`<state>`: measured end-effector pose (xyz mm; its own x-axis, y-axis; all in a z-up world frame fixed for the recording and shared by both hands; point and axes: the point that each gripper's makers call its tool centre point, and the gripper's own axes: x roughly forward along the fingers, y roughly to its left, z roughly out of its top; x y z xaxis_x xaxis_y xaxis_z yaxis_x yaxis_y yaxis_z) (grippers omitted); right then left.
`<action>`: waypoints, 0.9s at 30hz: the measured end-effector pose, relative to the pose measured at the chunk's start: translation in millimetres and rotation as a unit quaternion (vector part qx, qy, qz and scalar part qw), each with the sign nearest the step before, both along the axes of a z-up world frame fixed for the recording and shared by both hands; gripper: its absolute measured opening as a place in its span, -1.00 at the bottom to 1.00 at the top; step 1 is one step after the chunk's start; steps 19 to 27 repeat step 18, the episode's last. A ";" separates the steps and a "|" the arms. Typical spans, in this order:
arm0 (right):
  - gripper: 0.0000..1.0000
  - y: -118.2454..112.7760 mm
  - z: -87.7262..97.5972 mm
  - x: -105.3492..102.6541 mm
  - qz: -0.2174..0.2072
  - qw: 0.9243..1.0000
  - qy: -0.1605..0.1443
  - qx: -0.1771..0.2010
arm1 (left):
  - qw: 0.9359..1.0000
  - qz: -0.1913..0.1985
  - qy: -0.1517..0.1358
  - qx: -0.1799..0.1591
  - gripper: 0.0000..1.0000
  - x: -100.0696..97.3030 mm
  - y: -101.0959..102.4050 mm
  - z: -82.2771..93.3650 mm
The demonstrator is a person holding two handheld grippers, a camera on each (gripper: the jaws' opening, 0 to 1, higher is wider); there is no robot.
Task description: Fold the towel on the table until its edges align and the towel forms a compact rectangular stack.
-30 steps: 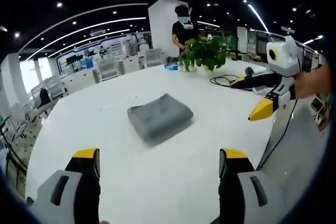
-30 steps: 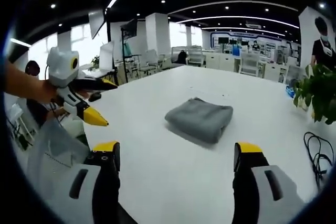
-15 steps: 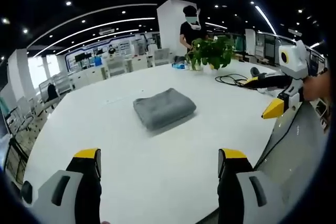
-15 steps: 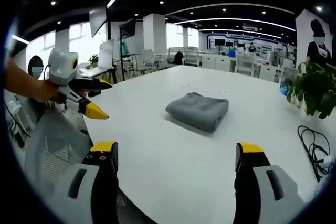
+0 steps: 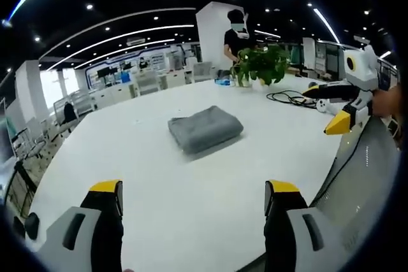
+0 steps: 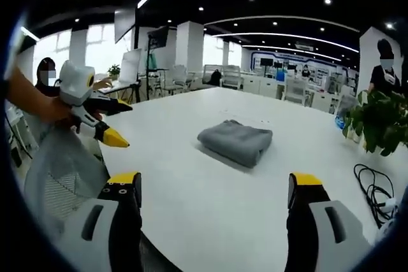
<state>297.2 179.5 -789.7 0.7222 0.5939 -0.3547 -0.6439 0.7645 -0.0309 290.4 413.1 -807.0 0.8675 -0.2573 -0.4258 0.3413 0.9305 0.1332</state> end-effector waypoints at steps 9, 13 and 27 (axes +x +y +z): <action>0.86 -1.9 -15.9 2.0 -0.012 1.000 0.020 -0.009 | 1.000 -0.009 0.020 0.012 0.87 -2.2 -2.3 -15.8; 0.86 -0.9 -16.5 0.3 -0.010 1.000 0.017 -0.017 | 1.000 -0.008 0.021 0.013 0.83 -3.6 -3.8 -16.5; 0.82 -1.7 -15.7 -0.5 -0.013 1.000 0.016 -0.017 | 0.999 -0.016 0.027 0.043 0.78 -9.8 -7.7 -24.4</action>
